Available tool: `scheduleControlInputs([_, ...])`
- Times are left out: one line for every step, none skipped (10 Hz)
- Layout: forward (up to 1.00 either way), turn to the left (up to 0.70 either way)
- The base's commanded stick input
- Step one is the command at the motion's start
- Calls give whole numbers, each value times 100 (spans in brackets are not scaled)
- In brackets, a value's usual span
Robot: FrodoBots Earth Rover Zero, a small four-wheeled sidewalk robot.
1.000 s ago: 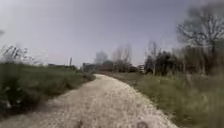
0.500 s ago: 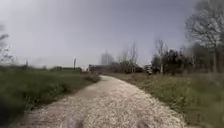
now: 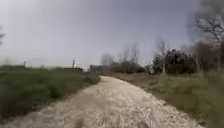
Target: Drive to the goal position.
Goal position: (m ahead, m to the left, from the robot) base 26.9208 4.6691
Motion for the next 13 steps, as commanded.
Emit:
scheduleControlInputs([100, 0])
scheduleControlInputs([100, 0])
scheduleControlInputs([100, 0])
scheduleControlInputs([100, 0])
scheduleControlInputs([100, 0])
scheduleControlInputs([100, 0])
scheduleControlInputs([100, 0])
scheduleControlInputs([100, 0])
scheduleControlInputs([100, 0])
scheduleControlInputs([100, 0])
scheduleControlInputs([100, 0])
scheduleControlInputs([100, 0])
scheduleControlInputs([100, -37])
